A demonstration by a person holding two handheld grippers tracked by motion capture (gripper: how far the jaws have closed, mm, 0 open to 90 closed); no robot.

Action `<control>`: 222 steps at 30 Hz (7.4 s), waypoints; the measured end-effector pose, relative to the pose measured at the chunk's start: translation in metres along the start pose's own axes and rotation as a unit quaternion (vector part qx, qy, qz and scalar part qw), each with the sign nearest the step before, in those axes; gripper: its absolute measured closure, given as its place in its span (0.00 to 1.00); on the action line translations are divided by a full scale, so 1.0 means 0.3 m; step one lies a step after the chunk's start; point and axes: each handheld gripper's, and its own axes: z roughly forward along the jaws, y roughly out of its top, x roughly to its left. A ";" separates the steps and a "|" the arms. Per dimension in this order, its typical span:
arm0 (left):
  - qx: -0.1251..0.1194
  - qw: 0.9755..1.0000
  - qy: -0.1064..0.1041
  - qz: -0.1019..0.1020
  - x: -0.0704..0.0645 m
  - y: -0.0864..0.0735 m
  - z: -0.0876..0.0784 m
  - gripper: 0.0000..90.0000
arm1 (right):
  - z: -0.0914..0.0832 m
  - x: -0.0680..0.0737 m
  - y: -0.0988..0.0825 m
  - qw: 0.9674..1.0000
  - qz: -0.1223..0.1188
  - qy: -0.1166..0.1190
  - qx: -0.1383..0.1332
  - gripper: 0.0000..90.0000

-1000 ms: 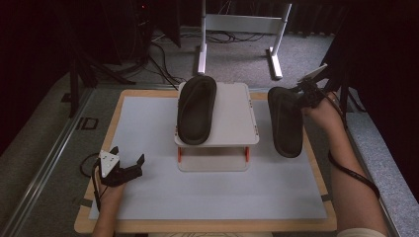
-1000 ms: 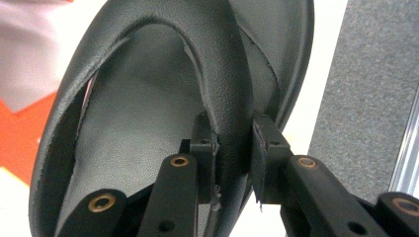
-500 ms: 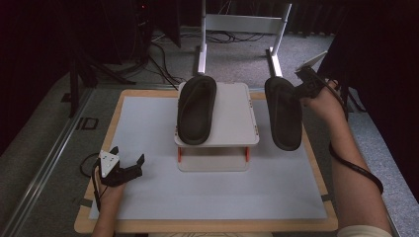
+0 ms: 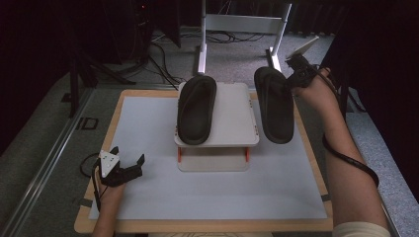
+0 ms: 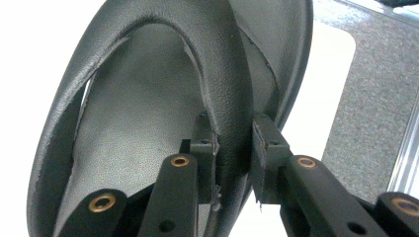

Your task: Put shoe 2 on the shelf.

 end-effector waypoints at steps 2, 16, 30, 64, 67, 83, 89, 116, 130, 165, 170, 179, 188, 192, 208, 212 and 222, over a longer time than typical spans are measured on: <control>0.000 1.000 0.000 0.000 0.000 0.000 0.000 0.02 | -0.001 0.023 0.012 1.000 -0.005 0.002 0.000 0.83; 0.000 1.000 -0.003 0.000 0.000 0.000 -0.001 0.02 | 0.040 0.187 0.090 0.999 -0.037 0.031 0.009 0.83; 0.000 1.000 -0.006 -0.002 0.000 0.000 -0.001 0.02 | 0.116 0.290 0.130 0.997 -0.055 0.035 0.036 0.84; 0.002 1.000 -0.007 -0.001 -0.001 0.000 0.000 0.02 | 0.117 0.350 0.123 0.992 -0.059 0.103 0.052 0.75; 0.002 1.000 -0.007 -0.001 -0.001 0.000 0.000 0.02 | 0.123 0.354 0.128 0.991 -0.054 0.109 0.049 0.75; 0.001 1.000 -0.009 0.000 -0.003 0.000 0.000 0.02 | 0.142 0.349 0.154 0.995 -0.026 0.101 0.010 0.76; 0.001 1.000 -0.009 0.000 -0.002 0.000 0.000 0.02 | 0.145 0.348 0.157 0.995 -0.018 0.096 0.001 0.77; 0.003 1.000 -0.009 0.000 -0.004 0.000 0.001 0.02 | 0.097 0.303 0.102 0.990 -0.033 0.139 -0.018 0.42; 0.003 1.000 -0.009 0.000 -0.004 0.000 0.001 0.02 | 0.013 0.244 0.003 0.986 -0.077 0.125 -0.073 0.29; 0.003 1.000 -0.008 0.000 -0.003 0.000 0.001 0.02 | 0.174 0.028 -0.306 0.979 -0.043 0.122 -0.156 0.28; 0.003 1.000 -0.008 0.001 -0.004 0.000 0.001 0.02 | 0.250 0.007 -0.351 0.978 -0.024 0.128 -0.164 0.28; 0.003 1.000 -0.008 0.002 -0.005 0.000 0.001 0.02 | 0.386 -0.016 -0.426 0.978 -0.021 0.125 -0.165 0.27; 0.003 1.000 -0.008 0.002 -0.005 0.000 0.001 0.02 | 0.498 -0.034 -0.515 0.980 -0.006 0.116 -0.164 0.26; 0.003 1.000 -0.008 0.002 -0.005 0.000 0.001 0.02 | 0.526 -0.045 -0.566 0.977 -0.002 0.110 -0.181 0.24; 0.003 1.000 -0.008 0.002 -0.005 0.000 0.001 0.02 | 0.581 -0.047 -0.717 0.974 -0.008 0.039 -0.225 0.14; 0.003 1.000 -0.008 0.003 -0.005 0.000 0.000 0.02 | 0.572 -0.048 -0.744 0.972 -0.005 0.015 -0.234 0.14; 0.002 1.000 -0.006 0.008 -0.009 0.000 0.000 0.02 | 0.574 -0.064 -0.768 0.967 0.016 0.002 -0.253 0.15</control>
